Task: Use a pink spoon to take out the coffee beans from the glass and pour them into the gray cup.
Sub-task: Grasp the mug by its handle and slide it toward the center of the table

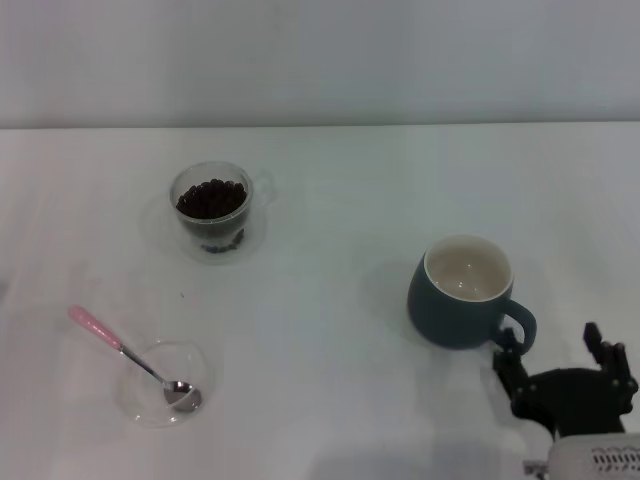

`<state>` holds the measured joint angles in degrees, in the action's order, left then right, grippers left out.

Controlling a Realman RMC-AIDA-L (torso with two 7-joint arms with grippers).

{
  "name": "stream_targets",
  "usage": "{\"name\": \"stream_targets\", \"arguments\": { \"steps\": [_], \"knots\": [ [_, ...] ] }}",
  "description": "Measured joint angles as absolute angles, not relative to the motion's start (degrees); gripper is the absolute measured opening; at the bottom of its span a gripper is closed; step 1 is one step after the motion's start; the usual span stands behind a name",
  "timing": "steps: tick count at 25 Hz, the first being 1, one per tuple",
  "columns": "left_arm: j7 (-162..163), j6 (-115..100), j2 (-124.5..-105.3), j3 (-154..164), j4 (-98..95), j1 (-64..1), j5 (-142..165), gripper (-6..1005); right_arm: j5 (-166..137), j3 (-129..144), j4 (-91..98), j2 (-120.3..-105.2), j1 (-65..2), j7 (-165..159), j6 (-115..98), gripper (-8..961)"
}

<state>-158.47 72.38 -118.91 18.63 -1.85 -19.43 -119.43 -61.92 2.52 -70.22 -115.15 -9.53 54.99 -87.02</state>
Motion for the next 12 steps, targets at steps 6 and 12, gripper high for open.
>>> {"name": "stream_targets", "arguments": {
  "steps": [6, 12],
  "knots": [
    [-158.5, 72.6, -118.91, 18.6, -1.8, -19.5, -120.8, 872, -59.9, 1.7, -69.0, -115.14, -9.9, 54.5, -83.0, 868],
    [-158.5, 72.8, -118.99, 18.6, -1.8, -19.5, -120.8, 872, -59.9, -1.0, -67.3, -115.14, -10.6, 54.3, -79.8, 868]
  ]
}}
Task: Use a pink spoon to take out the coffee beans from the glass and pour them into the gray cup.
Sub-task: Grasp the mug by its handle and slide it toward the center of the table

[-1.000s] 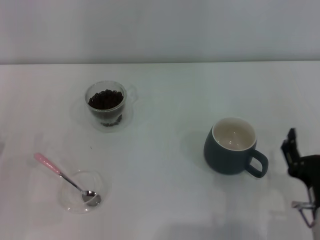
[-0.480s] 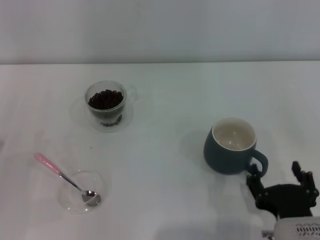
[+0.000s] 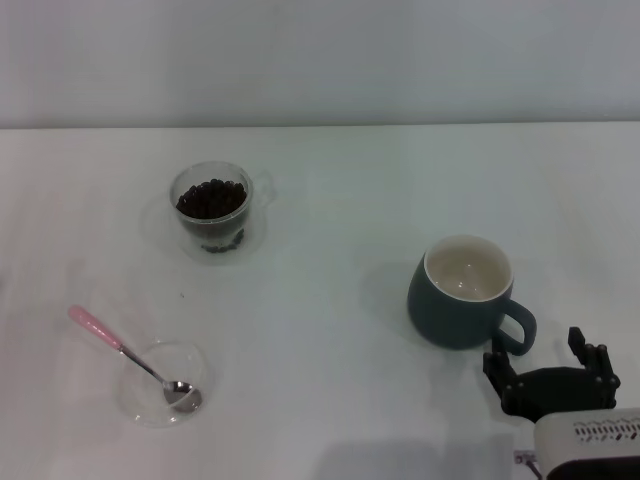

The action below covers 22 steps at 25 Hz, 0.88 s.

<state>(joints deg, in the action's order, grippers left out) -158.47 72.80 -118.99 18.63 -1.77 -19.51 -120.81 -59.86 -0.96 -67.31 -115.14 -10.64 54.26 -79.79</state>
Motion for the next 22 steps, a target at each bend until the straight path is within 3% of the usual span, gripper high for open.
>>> {"name": "stream_targets", "arguments": {
  "steps": [18, 22],
  "knots": [
    [-158.5, 72.9, -118.83, 18.6, -2.0, -19.7, -122.6, 873, -60.2, -7.2, -61.2, -115.13, -12.7, 51.3, -72.8, 868],
    [-158.5, 72.5, -118.82, 18.6, -2.5, -19.7, -123.2, 872, -60.3, -7.9, -61.2, -115.14, -12.7, 51.3, -72.9, 786]
  ]
}}
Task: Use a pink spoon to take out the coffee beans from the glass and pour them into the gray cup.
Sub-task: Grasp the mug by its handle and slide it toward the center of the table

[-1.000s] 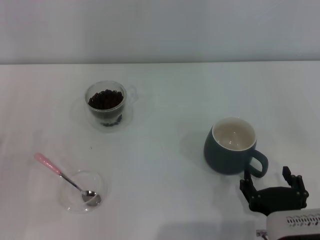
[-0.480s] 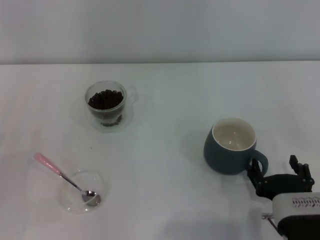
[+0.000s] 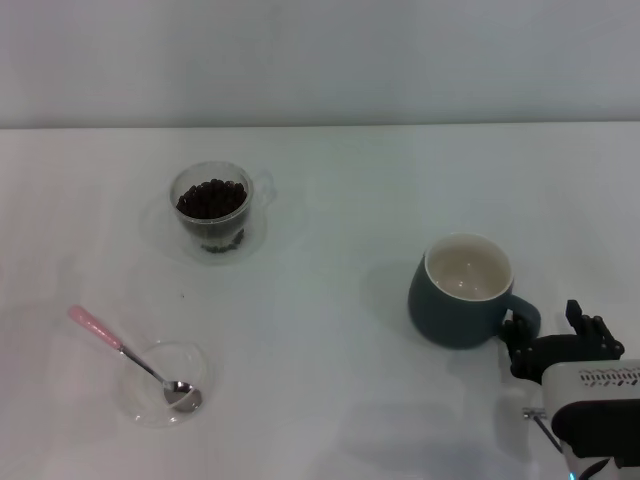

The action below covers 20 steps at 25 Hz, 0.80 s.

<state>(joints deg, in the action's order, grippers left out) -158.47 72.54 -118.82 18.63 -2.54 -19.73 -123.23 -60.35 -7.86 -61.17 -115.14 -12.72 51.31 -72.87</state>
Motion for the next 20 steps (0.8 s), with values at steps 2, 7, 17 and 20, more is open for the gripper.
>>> {"name": "stream_targets", "arguments": {
  "steps": [2, 7, 17, 20],
  "knots": [
    [-158.5, 72.4, -118.82, 18.6, -2.7, -19.7, -123.3, 872, -60.4, -8.2, -61.1, -115.14, -12.8, 51.3, -72.9, 745],
    [-158.5, 72.3, -118.82, 18.6, -3.2, -19.7, -123.3, 872, -60.5, -8.8, -60.9, -115.13, -13.2, 51.2, -72.8, 508],
    [-158.5, 72.3, -118.82, 18.6, -3.3, -19.5, -123.2, 872, -60.6, -10.5, -59.7, -115.14, -13.8, 51.2, -72.5, 182],
    [-158.5, 72.3, -118.82, 18.6, -3.3, -19.5, -123.2, 872, -61.7, -10.8, -58.8, -115.19, -14.1, 51.1, -71.7, 147]
  ]
}}
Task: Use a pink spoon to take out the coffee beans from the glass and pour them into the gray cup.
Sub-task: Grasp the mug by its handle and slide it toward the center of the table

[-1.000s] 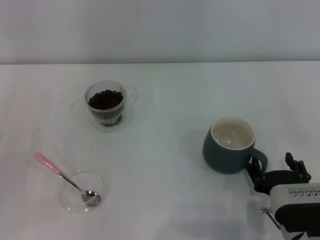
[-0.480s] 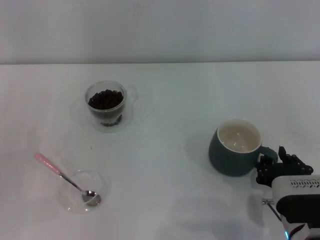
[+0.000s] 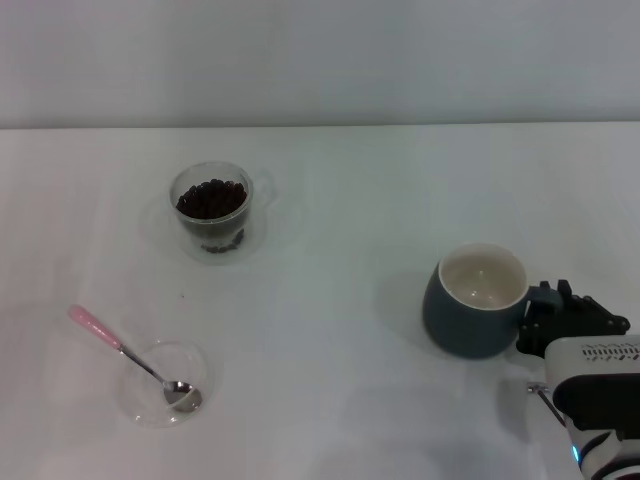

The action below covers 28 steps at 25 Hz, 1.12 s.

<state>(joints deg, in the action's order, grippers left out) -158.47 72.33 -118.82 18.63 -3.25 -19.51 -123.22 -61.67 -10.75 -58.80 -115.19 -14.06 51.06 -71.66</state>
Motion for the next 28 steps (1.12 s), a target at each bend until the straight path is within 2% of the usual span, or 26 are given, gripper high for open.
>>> {"name": "stream_targets", "arguments": {
  "steps": [13, 28],
  "knots": [
    [-158.5, 72.3, -118.82, 18.6, -3.3, -19.7, -123.2, 872, -76.5, -15.0, -50.8, -115.27, -15.2, 39.2, -57.9, 129],
    [-158.5, 72.2, -118.82, 18.8, -3.3, -20.4, -123.2, 872, -87.3, -16.3, -50.3, -115.6, -18.6, 37.5, -48.7, 124]
  ]
}}
